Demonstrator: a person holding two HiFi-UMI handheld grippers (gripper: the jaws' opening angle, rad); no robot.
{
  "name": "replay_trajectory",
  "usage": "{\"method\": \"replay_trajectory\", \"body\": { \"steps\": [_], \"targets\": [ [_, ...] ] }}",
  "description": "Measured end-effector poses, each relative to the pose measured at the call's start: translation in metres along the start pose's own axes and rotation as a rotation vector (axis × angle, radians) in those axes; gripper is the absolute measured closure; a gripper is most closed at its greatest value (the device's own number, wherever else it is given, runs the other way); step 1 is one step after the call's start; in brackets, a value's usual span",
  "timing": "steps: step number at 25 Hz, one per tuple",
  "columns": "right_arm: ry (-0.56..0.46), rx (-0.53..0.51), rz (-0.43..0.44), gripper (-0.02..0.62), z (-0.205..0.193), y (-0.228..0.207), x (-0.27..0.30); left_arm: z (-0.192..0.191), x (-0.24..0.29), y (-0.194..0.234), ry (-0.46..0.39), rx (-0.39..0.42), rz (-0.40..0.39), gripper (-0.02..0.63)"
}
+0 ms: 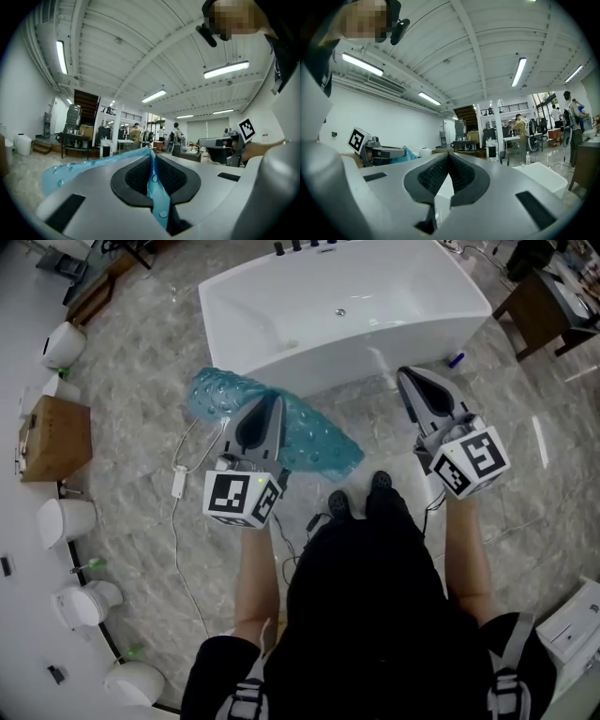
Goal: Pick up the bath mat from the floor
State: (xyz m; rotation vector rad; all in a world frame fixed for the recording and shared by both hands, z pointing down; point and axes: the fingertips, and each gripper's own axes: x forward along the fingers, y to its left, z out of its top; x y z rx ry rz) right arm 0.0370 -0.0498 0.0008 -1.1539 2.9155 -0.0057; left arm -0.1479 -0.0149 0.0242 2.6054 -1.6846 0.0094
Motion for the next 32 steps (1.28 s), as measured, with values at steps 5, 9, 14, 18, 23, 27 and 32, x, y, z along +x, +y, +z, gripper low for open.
{"method": "replay_trajectory", "body": {
  "steps": [5, 9, 14, 18, 23, 27, 32],
  "targets": [
    [-0.023, -0.003, 0.029, 0.583, 0.013, 0.011, -0.002, 0.03, -0.008, -0.002, -0.057, 0.027, 0.015, 0.566],
    [-0.012, -0.053, 0.033, 0.583, 0.018, 0.016, -0.005, 0.04, -0.009, -0.008, -0.064, 0.043, 0.003, 0.566],
    [-0.007, -0.061, 0.027, 0.583, 0.022, 0.016, -0.007, 0.04, -0.007, -0.01, -0.051, 0.051, -0.015, 0.566],
    [0.017, -0.072, 0.033, 0.583, 0.014, 0.021, -0.007, 0.033, -0.008, -0.01, -0.036, 0.057, -0.021, 0.566],
    [0.031, -0.063, 0.033, 0.583, 0.007, 0.022, -0.009, 0.028, -0.009, -0.007, -0.024, 0.052, -0.013, 0.566],
    [0.026, -0.058, 0.035, 0.583, 0.005, 0.022, -0.009, 0.023, -0.01, -0.005, -0.017, 0.047, -0.004, 0.566],
    [0.029, -0.062, 0.036, 0.583, 0.007, 0.02, -0.008, 0.023, -0.009, -0.004, -0.003, 0.041, -0.002, 0.566]
  ]
}}
